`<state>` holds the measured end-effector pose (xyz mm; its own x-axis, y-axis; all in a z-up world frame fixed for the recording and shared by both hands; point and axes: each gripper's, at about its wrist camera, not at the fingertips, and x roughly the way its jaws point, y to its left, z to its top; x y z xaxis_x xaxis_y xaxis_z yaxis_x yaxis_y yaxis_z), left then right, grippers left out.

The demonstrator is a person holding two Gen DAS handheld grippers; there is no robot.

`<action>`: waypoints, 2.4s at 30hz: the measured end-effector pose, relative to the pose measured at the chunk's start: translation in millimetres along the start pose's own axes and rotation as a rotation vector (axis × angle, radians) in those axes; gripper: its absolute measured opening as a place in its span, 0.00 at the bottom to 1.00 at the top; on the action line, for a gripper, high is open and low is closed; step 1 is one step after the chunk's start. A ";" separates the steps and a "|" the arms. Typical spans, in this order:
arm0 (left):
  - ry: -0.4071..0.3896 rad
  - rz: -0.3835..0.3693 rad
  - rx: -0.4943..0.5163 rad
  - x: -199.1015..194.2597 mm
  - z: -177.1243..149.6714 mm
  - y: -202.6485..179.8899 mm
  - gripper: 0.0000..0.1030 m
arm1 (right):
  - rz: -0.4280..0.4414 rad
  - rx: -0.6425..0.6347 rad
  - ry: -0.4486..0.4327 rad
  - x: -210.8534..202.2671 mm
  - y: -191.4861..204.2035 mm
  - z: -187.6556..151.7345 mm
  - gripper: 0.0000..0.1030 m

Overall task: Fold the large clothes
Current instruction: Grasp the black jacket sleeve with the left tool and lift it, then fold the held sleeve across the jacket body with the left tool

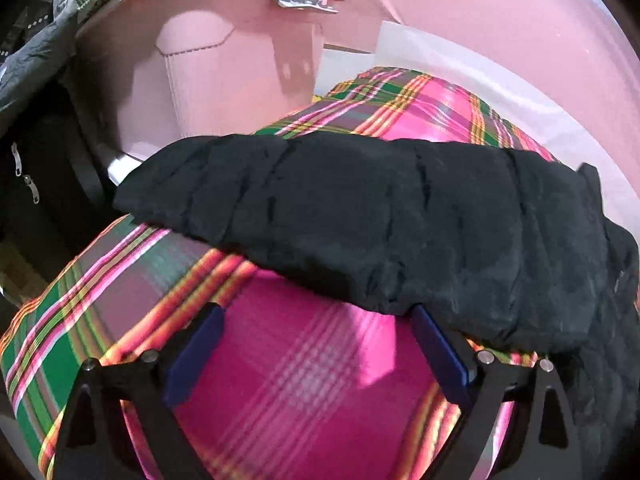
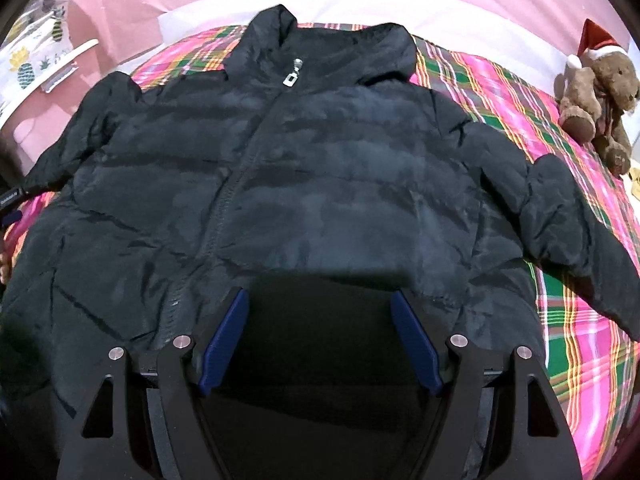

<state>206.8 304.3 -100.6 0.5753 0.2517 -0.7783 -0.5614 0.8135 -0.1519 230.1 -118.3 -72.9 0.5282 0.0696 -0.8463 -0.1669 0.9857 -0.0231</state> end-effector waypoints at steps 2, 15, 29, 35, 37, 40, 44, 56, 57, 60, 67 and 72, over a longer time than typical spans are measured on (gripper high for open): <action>-0.011 -0.003 -0.015 1.0 4.1 1.1 0.89 | 0.003 0.003 -0.006 2.4 -2.5 2.4 0.72; -0.036 -0.142 -0.229 16.4 29.5 24.9 0.91 | -0.008 0.037 -0.033 0.3 -19.7 2.0 0.72; -0.064 -0.168 -0.127 -2.9 55.9 -5.4 0.18 | -0.049 0.056 -0.032 -11.0 -32.5 -8.5 0.72; -0.174 -0.284 -0.027 -82.5 68.7 -45.4 0.17 | -0.045 0.067 -0.052 -28.0 -37.4 -20.8 0.72; -0.201 -0.335 0.011 -106.8 71.5 -64.0 0.17 | -0.041 0.071 -0.061 -33.8 -39.6 -24.0 0.72; -0.218 -0.417 0.086 -137.7 68.3 -101.2 0.17 | -0.035 0.083 -0.077 -42.8 -45.4 -28.1 0.72; -0.208 -0.506 0.209 -159.0 55.0 -163.2 0.17 | -0.031 0.111 -0.100 -55.3 -57.3 -35.0 0.72; -0.016 -0.715 0.448 -134.4 -27.1 -321.8 0.27 | -0.042 0.187 -0.116 -66.0 -101.3 -55.6 0.72; 0.007 -0.734 0.455 -133.2 -34.3 -330.0 0.37 | -0.042 0.193 -0.115 -65.9 -103.4 -57.2 0.72; 0.059 -0.792 0.468 -128.9 -55.5 -352.8 0.63 | -0.040 0.218 -0.113 -64.0 -112.0 -62.7 0.72; 0.174 -0.879 0.503 -127.5 -91.5 -387.9 0.79 | -0.036 0.250 -0.102 -60.1 -125.2 -69.7 0.72; 0.145 -0.907 0.523 -142.5 -82.5 -375.5 0.80 | -0.034 0.260 -0.123 -65.5 -129.8 -68.0 0.72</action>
<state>286.6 -80.3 17.1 0.5553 -0.6009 -0.5749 0.3893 0.7987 -0.4587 160.6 -261.3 -50.6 0.6296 0.0383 -0.7760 0.0632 0.9930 0.1002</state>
